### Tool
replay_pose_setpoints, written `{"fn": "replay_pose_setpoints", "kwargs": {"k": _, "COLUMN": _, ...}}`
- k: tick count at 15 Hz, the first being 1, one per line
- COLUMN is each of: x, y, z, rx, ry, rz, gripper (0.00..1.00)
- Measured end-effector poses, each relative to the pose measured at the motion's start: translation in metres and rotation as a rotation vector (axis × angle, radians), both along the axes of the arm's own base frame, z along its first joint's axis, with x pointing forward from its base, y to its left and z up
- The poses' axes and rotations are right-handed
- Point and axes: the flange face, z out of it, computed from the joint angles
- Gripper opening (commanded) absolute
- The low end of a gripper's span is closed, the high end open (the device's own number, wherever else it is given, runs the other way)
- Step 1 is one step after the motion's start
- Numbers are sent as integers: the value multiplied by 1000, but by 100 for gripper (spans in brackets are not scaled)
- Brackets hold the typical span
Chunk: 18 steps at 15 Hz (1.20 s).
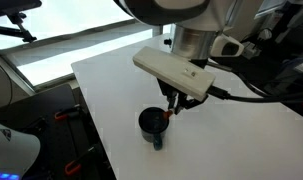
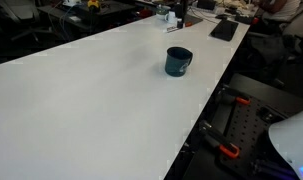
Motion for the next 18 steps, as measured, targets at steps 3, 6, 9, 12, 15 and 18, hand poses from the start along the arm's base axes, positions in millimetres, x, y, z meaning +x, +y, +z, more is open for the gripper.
{"fn": "replay_pose_setpoints", "kwargs": {"k": 3, "x": 18, "y": -8, "z": -13, "rx": -25, "ry": 12, "rz": 45, "gripper": 5}}
{"fn": "replay_pose_setpoints", "kwargs": {"k": 6, "x": 39, "y": -14, "z": -25, "rx": -62, "ry": 30, "rz": 89, "gripper": 5}}
{"fn": "replay_pose_setpoints", "kwargs": {"k": 9, "x": 61, "y": -19, "z": -40, "rx": -71, "ry": 43, "rz": 135, "gripper": 5}}
{"fn": "replay_pose_setpoints", "kwargs": {"k": 12, "x": 79, "y": -27, "z": -57, "rx": -67, "ry": 57, "rz": 183, "gripper": 5}}
{"fn": "replay_pose_setpoints", "kwargs": {"k": 15, "x": 94, "y": -40, "z": -77, "rx": -55, "ry": 75, "rz": 223, "gripper": 5}}
{"fn": "replay_pose_setpoints", "kwargs": {"k": 18, "x": 105, "y": -50, "z": -98, "rx": -36, "ry": 100, "rz": 250, "gripper": 5}}
